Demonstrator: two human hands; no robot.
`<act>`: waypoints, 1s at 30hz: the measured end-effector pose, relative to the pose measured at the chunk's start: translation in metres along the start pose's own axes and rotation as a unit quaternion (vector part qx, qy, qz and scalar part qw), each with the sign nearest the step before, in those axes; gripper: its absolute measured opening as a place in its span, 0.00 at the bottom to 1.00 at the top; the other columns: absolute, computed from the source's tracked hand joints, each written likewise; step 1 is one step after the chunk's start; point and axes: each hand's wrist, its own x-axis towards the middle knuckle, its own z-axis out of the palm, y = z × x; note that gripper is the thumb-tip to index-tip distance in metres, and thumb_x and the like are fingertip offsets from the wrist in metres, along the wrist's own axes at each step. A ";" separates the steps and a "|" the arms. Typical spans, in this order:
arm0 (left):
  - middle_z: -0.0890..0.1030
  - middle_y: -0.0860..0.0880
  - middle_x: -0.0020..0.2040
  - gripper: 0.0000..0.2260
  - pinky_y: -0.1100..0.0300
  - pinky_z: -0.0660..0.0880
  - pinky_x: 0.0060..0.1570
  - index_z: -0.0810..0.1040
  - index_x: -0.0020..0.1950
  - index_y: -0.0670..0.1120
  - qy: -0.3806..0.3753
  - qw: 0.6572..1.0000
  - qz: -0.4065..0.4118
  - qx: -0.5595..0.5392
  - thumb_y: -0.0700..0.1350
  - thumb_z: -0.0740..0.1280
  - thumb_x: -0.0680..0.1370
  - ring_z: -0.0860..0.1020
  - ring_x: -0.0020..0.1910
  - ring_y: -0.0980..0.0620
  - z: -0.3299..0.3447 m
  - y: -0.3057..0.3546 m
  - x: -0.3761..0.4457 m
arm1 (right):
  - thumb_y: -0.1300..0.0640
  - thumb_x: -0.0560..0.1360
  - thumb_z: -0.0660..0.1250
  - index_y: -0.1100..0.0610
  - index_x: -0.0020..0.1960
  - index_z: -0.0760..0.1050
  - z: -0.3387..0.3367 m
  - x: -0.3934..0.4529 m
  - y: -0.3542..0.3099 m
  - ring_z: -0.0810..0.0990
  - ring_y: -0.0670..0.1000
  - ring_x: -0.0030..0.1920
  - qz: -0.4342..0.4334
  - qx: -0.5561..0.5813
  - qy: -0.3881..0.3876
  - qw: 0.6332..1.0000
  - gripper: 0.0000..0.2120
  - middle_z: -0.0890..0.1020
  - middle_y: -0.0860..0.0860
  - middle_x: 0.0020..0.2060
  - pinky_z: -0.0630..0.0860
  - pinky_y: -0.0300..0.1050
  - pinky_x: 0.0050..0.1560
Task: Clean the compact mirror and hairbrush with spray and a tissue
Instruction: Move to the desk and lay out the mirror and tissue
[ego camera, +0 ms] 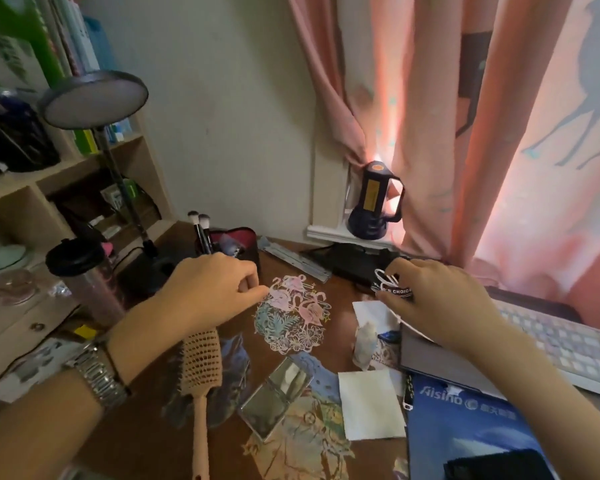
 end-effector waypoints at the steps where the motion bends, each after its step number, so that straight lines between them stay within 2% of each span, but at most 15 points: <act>1: 0.80 0.59 0.43 0.13 0.63 0.73 0.39 0.78 0.49 0.57 0.001 1.000 0.018 0.001 0.62 0.59 0.75 0.77 0.40 0.61 0.006 -0.011 0.015 | 0.39 0.74 0.58 0.50 0.57 0.71 0.010 0.010 -0.003 0.80 0.53 0.48 0.012 -0.006 0.007 1.000 0.18 0.81 0.48 0.49 0.72 0.46 0.42; 3: 0.80 0.60 0.42 0.13 0.62 0.74 0.40 0.78 0.49 0.57 -0.010 0.999 0.051 0.000 0.63 0.59 0.75 0.76 0.41 0.62 0.020 -0.032 0.041 | 0.40 0.74 0.58 0.50 0.58 0.71 0.027 0.027 -0.013 0.80 0.53 0.48 0.032 -0.012 0.011 0.999 0.18 0.81 0.48 0.49 0.71 0.45 0.40; 7: 0.79 0.59 0.40 0.12 0.64 0.71 0.36 0.76 0.47 0.57 -0.030 0.994 0.107 0.002 0.62 0.59 0.75 0.76 0.40 0.62 0.045 -0.059 0.068 | 0.39 0.74 0.59 0.49 0.57 0.71 0.062 0.038 -0.043 0.80 0.52 0.46 0.053 0.005 0.012 0.999 0.18 0.81 0.47 0.47 0.74 0.45 0.41; 14: 0.80 0.59 0.42 0.13 0.63 0.77 0.42 0.77 0.49 0.58 0.006 0.991 0.129 -0.014 0.62 0.58 0.75 0.77 0.41 0.63 0.114 -0.080 0.050 | 0.38 0.74 0.54 0.46 0.56 0.70 0.127 0.017 -0.081 0.79 0.49 0.43 0.065 0.011 0.011 0.998 0.17 0.80 0.45 0.46 0.76 0.45 0.40; 18: 0.80 0.58 0.44 0.14 0.59 0.75 0.39 0.77 0.50 0.57 0.011 0.989 0.146 0.033 0.63 0.57 0.75 0.77 0.41 0.59 0.152 -0.088 0.028 | 0.39 0.73 0.59 0.49 0.50 0.73 0.160 -0.017 -0.099 0.79 0.53 0.40 0.078 -0.007 0.043 0.996 0.15 0.80 0.48 0.41 0.72 0.45 0.34; 22: 0.80 0.59 0.42 0.15 0.60 0.73 0.36 0.78 0.47 0.57 0.055 0.984 0.167 0.010 0.64 0.58 0.74 0.77 0.41 0.58 0.167 -0.094 -0.015 | 0.40 0.70 0.60 0.49 0.48 0.75 0.166 -0.068 -0.125 0.79 0.54 0.40 0.124 0.035 0.063 0.990 0.15 0.80 0.45 0.39 0.76 0.49 0.37; 25: 0.80 0.59 0.42 0.14 0.60 0.73 0.36 0.78 0.47 0.57 0.062 0.985 0.156 -0.035 0.64 0.59 0.74 0.76 0.41 0.59 0.168 -0.092 -0.047 | 0.42 0.72 0.63 0.49 0.50 0.75 0.161 -0.099 -0.137 0.78 0.51 0.40 0.147 0.020 0.065 0.987 0.13 0.77 0.41 0.37 0.76 0.47 0.37; 27: 0.80 0.58 0.43 0.15 0.58 0.75 0.38 0.78 0.48 0.58 0.066 0.985 0.146 -0.063 0.65 0.60 0.73 0.77 0.41 0.57 0.171 -0.088 -0.063 | 0.44 0.72 0.65 0.49 0.52 0.75 0.156 -0.115 -0.141 0.75 0.49 0.38 0.165 0.016 0.076 0.983 0.12 0.74 0.41 0.36 0.73 0.45 0.35; 30: 0.80 0.59 0.43 0.17 0.56 0.78 0.42 0.77 0.50 0.59 0.056 0.981 0.153 -0.103 0.67 0.61 0.70 0.77 0.42 0.58 0.183 -0.078 -0.081 | 0.43 0.72 0.65 0.47 0.53 0.74 0.153 -0.131 -0.147 0.75 0.47 0.37 0.180 0.017 0.072 0.981 0.13 0.75 0.42 0.37 0.73 0.44 0.34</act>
